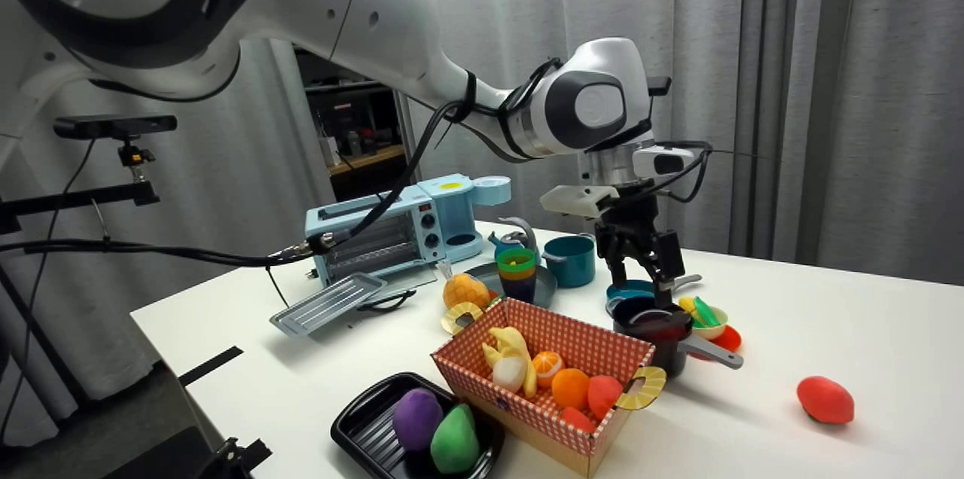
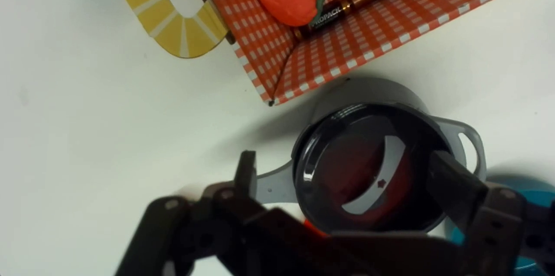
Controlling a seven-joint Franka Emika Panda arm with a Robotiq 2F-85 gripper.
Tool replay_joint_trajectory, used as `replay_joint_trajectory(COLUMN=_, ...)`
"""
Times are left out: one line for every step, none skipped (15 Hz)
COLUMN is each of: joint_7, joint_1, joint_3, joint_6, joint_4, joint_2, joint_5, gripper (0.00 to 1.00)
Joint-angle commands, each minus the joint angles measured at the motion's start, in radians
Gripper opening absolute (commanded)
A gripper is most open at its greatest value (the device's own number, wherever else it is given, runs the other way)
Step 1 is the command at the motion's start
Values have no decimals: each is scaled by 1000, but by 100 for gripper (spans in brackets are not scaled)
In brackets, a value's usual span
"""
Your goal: Pick up the lid from the small black pot and put it on the table.
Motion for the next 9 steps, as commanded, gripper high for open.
replay_joint_trajectory(joint_7=10, joint_1=4, joint_3=-12, joint_6=54, joint_4=27, joint_2=43, joint_5=-15, gripper=100)
replay_joint_trajectory(joint_7=10, joint_1=7, joint_3=-15, joint_6=55, joint_4=34, joint_2=53, joint_5=-21, gripper=100)
replay_joint_trajectory(joint_7=8, joint_1=11, joint_3=-19, joint_6=61, joint_4=39, joint_2=63, joint_5=-31, gripper=100)
replay_joint_trajectory(joint_7=-1, joint_1=10, joint_3=-16, joint_6=64, joint_4=46, joint_2=72, joint_5=-35, gripper=100)
replay_joint_trajectory(joint_7=-3, joint_1=11, joint_3=-16, joint_6=74, joint_4=49, joint_2=78, joint_5=-43, gripper=100)
replay_joint_trajectory(joint_7=-1, joint_1=15, joint_3=-19, joint_6=81, joint_4=55, joint_2=86, joint_5=-52, gripper=100)
replay_joint_trajectory(joint_7=4, joint_1=18, joint_3=-23, joint_6=77, joint_4=73, joint_2=100, joint_5=-62, gripper=100)
replay_joint_trajectory(joint_7=9, joint_1=22, joint_3=-27, joint_6=71, joint_4=88, joint_2=112, joint_5=-72, gripper=100)
replay_joint_trajectory(joint_7=14, joint_1=25, joint_3=-31, joint_6=71, joint_4=109, joint_2=127, joint_5=-82, gripper=100)
